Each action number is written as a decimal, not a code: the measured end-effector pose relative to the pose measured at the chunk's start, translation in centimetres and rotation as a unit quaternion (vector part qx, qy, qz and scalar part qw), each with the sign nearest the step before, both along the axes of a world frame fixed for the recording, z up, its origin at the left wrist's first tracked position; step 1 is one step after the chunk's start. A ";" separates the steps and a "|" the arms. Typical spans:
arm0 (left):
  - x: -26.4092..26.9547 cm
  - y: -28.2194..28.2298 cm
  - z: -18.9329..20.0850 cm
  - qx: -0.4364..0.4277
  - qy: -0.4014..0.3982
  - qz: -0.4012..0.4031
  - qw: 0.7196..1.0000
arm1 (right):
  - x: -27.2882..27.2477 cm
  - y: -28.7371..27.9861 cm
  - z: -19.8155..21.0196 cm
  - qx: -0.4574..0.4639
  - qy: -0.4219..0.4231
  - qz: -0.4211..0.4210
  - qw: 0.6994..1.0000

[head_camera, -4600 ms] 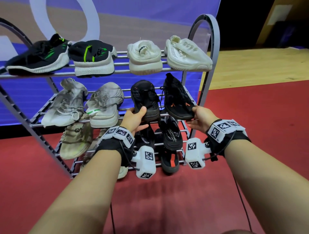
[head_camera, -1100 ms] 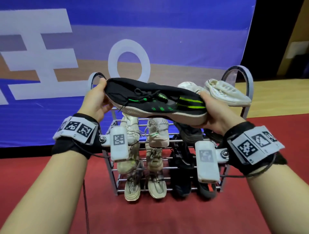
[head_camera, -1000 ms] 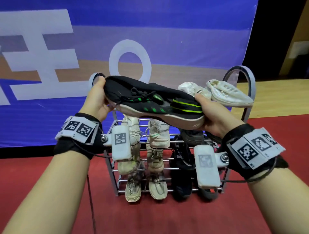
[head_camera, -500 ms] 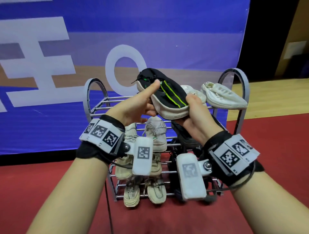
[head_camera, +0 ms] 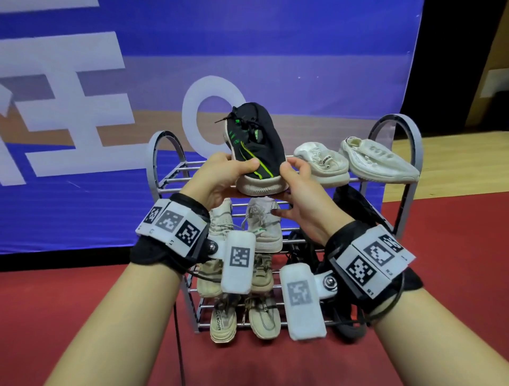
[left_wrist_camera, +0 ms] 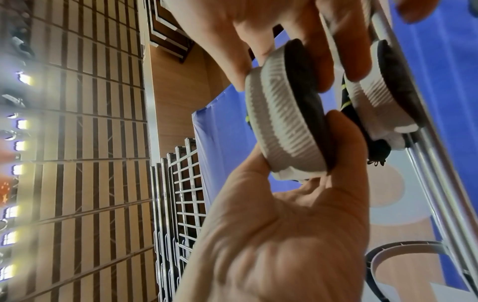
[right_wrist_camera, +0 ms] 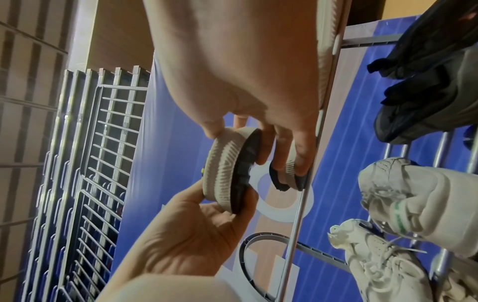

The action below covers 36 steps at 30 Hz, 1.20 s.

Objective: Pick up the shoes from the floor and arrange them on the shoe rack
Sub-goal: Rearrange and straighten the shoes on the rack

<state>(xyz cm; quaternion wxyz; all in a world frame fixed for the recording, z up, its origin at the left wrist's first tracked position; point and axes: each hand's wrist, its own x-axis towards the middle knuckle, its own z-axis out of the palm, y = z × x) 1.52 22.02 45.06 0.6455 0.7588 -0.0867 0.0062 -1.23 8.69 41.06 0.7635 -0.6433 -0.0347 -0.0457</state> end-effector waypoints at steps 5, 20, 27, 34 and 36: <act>2.0 3.6 0.2 -0.031 -0.018 0.075 0.997 | 1.4 1.3 -0.1 -0.073 0.003 -0.017 0.997; 5.3 8.0 -3.7 0.121 0.102 0.023 0.987 | 6.7 0.8 -2.4 -0.273 -0.067 -0.174 0.944; 7.2 6.6 -5.3 0.085 -0.049 0.145 0.985 | 8.0 0.7 -3.1 -0.306 -0.084 -0.194 0.928; 8.4 6.8 -7.0 0.039 -0.091 0.222 0.970 | 7.9 1.2 -5.2 -0.267 -0.159 -0.242 0.919; 8.5 6.8 -7.2 0.070 -0.094 0.238 0.964 | 8.0 1.2 -5.4 -0.252 -0.167 -0.246 0.921</act>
